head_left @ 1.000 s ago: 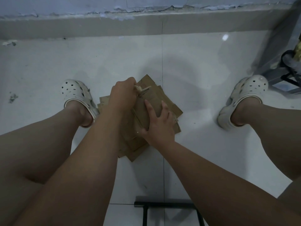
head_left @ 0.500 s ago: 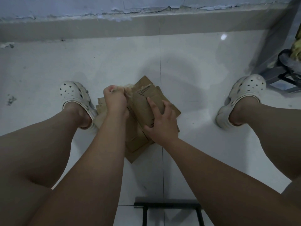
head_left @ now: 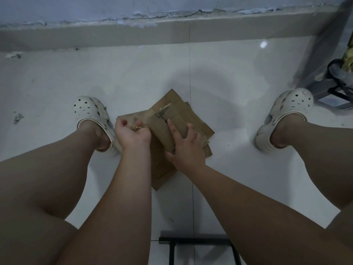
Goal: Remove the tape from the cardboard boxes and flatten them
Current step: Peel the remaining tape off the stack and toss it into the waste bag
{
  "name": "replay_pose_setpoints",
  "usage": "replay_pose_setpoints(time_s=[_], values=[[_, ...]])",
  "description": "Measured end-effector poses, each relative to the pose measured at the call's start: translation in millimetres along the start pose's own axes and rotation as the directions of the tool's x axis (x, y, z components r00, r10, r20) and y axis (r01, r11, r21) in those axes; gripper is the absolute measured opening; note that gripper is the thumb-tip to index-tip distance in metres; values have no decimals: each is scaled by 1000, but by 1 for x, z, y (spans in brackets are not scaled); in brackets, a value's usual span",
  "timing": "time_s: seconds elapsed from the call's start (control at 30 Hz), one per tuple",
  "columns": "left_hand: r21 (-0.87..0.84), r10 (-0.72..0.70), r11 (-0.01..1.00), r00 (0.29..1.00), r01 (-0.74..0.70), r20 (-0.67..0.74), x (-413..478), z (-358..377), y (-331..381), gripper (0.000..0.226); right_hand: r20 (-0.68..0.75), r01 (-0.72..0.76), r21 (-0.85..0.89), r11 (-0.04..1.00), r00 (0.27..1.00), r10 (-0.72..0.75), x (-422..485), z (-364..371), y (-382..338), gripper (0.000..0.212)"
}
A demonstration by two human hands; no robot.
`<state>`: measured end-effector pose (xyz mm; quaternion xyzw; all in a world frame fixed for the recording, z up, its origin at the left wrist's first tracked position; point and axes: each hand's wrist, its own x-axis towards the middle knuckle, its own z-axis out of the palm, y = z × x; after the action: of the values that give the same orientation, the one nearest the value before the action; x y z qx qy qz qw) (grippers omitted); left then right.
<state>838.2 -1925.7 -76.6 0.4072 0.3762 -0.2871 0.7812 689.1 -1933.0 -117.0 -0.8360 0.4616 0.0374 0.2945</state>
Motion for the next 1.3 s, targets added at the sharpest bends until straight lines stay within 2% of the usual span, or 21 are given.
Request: replay_pose_setpoints(time_s=[0.07, 0.2, 0.27, 0.37, 0.4, 0.43, 0.47, 0.5, 0.53, 0.57, 0.6, 0.63, 0.7, 0.8, 1.0, 1.07, 1.2, 1.3], values=[[-72, -6, 997, 1000, 7, 19, -1, -8, 2, 24, 13, -5, 13, 1000, 1000, 5, 0, -1, 2, 90], [-60, -75, 995, 997, 77, 32, 5, -19, 9, 34, 40, 3, -12, 1000, 999, -3, -1, 1, 0, 93], [-17, -114, 993, 993, 114, -11, 10, -22, 9, 38, 48, -2, 7, 1000, 999, 2, -4, 3, 1, 94], [219, -173, 954, 973, 204, -154, 14, -17, 11, 42, 60, 5, 25, 1000, 998, -7, -7, 3, 6, 95], [412, -112, 894, 977, 178, -179, 12, -10, 15, 41, 65, 13, 25, 1000, 998, -15, -7, 3, 6, 94], [738, 81, 672, 986, 54, -145, 14, -6, 19, 36, 70, 12, 28, 1000, 997, -14, -7, 3, 7, 94], [920, 252, 387, 967, -65, -38, 14, 1, 23, 27, 69, -9, 47, 999, 998, 5, -6, 2, 8, 95], [959, 397, 164, 905, -233, 152, 16, 6, 27, 18, 62, -47, 78, 996, 997, 42, -5, 0, 10, 96], [888, 498, 201, 824, -414, 271, 18, 9, 31, 15, 60, -78, 111, 991, 996, 72, -4, -1, 14, 97], [815, 547, 169, 741, -554, 390, 16, 11, 33, 14, 66, -88, 138, 986, 995, 79, -3, -2, 19, 97], [767, 545, 189, 715, -614, 438, 16, 13, 36, 17, 72, -80, 157, 984, 995, 70, -4, -3, 23, 98], [765, 505, 135, 708, -630, 493, 15, 17, 36, 23, 75, -69, 170, 983, 996, 57, -5, -3, 26, 99], [792, 284, 32, 765, -610, 577, 13, 22, 33, 37, 53, -53, 174, 983, 998, 44, -8, -1, 27, 102], [791, 25, -145, 797, -595, 604, 2, 27, 19, 42, -7, -25, 159, 987, 1000, 26, -13, 2, 24, 103], [707, -290, -254, 749, -661, 596, -9, 25, 3, 12, -65, 36, 136, 990, 998, -27, -19, 5, 29, 106], [703, -324, -267, 748, -659, 579, -7, 25, 1, 11, -64, 37, 144, 989, 998, -28, -17, 5, 29, 106], [689, -268, -259, 736, -676, 622, -5, 27, -3, 7, -59, 36, 160, 986, 998, -27, -15, 4, 29, 103], [668, -215, -266, 718, -695, 662, -5, 25, -5, 16, -50, 57, 165, 985, 998, -49, -15, 3, 31, 103]])
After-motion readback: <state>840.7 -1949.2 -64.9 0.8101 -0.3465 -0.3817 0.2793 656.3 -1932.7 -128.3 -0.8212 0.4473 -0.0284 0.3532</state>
